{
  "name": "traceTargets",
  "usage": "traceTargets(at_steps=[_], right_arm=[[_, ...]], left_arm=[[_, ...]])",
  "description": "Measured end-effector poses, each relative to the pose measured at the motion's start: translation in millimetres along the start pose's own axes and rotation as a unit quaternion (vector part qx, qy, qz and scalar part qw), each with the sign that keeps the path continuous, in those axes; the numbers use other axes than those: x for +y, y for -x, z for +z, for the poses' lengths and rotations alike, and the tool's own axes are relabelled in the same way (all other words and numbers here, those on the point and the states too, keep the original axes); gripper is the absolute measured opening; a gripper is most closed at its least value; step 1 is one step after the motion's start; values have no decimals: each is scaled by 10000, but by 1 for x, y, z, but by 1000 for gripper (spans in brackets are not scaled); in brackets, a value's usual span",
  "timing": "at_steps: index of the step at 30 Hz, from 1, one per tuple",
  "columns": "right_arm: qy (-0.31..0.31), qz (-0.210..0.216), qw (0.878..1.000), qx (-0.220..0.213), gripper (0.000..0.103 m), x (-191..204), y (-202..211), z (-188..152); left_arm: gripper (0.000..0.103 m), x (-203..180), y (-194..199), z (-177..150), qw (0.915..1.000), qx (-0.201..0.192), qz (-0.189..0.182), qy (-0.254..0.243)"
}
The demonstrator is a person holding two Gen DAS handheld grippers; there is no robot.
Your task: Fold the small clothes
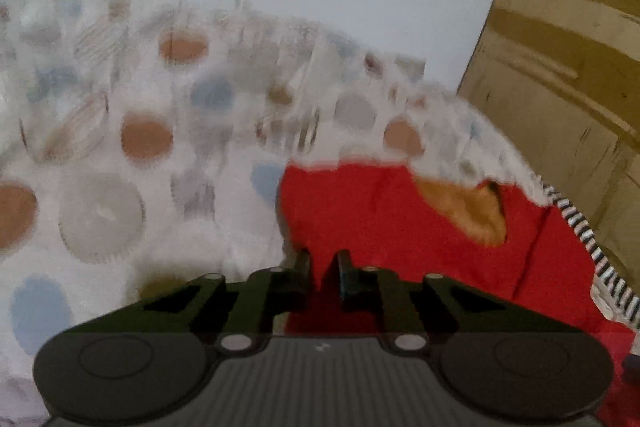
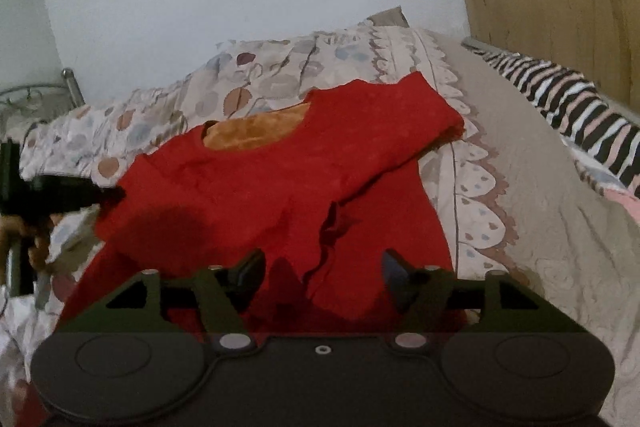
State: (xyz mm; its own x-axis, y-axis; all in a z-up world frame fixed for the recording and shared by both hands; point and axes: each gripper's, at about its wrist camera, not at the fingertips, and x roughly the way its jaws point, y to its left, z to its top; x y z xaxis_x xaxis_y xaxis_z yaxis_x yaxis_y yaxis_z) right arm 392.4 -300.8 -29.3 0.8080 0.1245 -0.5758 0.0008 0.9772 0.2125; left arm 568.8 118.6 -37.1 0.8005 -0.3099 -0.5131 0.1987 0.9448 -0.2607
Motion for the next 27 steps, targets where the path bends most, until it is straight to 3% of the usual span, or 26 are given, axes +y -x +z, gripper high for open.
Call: traceTargets(at_steps=[3,8,12,15,17,18,19,22,27], right_arm=[[112,-42,9999,-51,74,3,-1,-4],[186,-119,9997,42,75,8,-7,-10],[320,-133,9994,12,79,11,-5,-14],[338,-135,9993,20,80,10,-6,-16],[237,-50,9997,-17,84,9,-5,-16],[151,27,9999,-47,88,6,-4,-16],[48,90,9999,-73,89,4,-3,-17],[-39,78,9998,-172,91,3,0,-16],[-33,-14,9997,-237,99,4,5,-16]], left_arm=[[10,-2,11,-1,9984,-357,436,58],[10,19,-16,-14,9956,81,610,703],[13,21,-22,-27,9951,94,668,716],[26,18,-19,-26,9959,65,652,626],[54,16,-11,-24,9963,6,655,559],[75,16,-7,-24,9963,-35,651,563],[84,15,-3,-23,9962,-109,657,567],[89,8,11,-22,9968,-186,658,422],[99,-11,44,-34,9936,186,1111,56]])
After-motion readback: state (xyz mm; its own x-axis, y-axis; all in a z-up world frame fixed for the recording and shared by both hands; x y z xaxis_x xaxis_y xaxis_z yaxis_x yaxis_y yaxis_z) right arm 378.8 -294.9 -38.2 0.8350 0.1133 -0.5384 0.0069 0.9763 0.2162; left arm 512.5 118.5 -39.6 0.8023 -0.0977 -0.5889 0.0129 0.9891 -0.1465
